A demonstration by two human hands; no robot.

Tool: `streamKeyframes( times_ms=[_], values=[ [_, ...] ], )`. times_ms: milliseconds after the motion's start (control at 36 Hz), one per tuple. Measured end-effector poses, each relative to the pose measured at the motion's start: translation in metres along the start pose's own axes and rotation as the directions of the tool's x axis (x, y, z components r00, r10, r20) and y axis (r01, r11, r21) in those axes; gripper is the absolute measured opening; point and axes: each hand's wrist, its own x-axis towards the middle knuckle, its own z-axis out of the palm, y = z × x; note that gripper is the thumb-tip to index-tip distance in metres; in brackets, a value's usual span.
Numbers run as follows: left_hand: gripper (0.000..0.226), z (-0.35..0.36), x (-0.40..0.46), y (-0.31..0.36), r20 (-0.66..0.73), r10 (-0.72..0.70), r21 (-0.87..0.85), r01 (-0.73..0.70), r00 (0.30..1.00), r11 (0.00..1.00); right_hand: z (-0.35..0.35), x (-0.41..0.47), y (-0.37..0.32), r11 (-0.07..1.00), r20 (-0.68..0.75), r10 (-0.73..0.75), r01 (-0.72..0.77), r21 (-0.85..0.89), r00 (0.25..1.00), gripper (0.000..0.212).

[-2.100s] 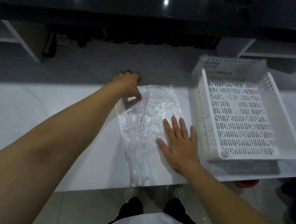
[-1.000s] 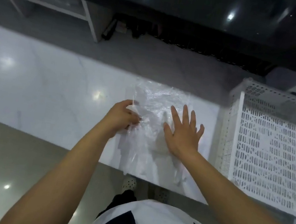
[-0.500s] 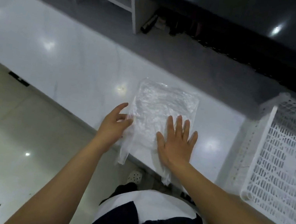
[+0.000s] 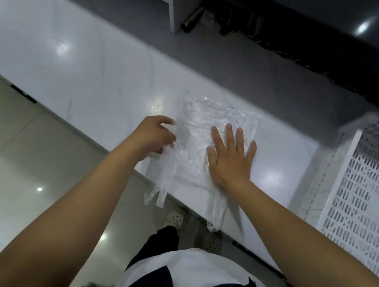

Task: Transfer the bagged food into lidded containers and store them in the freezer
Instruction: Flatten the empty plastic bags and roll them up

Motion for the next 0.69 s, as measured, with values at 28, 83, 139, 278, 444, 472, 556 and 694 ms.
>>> streamKeyframes(
  times_ms=[28,83,139,278,444,472,556,694],
  values=[
    [0.045,0.001,-0.002,0.002,0.007,0.030,0.005,-0.030,1.000,1.000,0.004,0.000,0.001,1.000,-0.004,0.001,-0.002,-0.003,1.000,0.058],
    [0.045,0.006,-0.007,0.007,0.020,0.091,0.002,-0.091,0.996,0.996,0.009,0.000,0.001,1.000,-0.031,0.015,-0.015,-0.014,0.999,0.059],
    [0.045,0.014,-0.013,0.011,0.038,0.143,-0.015,-0.143,0.989,0.990,0.010,0.000,-0.001,0.999,-0.048,0.028,-0.029,-0.023,0.998,0.060],
    [0.052,0.043,-0.028,0.023,0.082,0.230,0.011,-0.231,0.970,0.973,0.009,0.003,0.000,1.000,-0.023,0.024,-0.024,-0.014,0.999,0.065],
    [0.059,0.071,-0.036,0.027,0.100,0.309,0.158,-0.321,0.946,0.934,-0.018,-0.001,0.019,0.881,-0.141,0.040,0.032,0.472,0.989,0.057],
    [0.060,0.077,-0.037,0.028,0.109,0.314,0.169,-0.329,0.943,0.929,-0.022,-0.007,0.024,0.823,-0.173,0.074,0.038,0.567,0.982,0.057],
    [0.063,0.094,-0.039,0.031,0.134,0.334,0.218,-0.356,0.933,0.909,-0.034,-0.024,0.040,0.606,-0.116,0.213,-0.038,0.794,0.970,0.054],
    [0.066,0.125,-0.037,0.035,0.201,0.335,0.330,-0.386,0.920,0.862,-0.047,-0.027,0.061,0.233,0.111,0.317,-0.191,0.953,0.942,0.040]
  ],
)
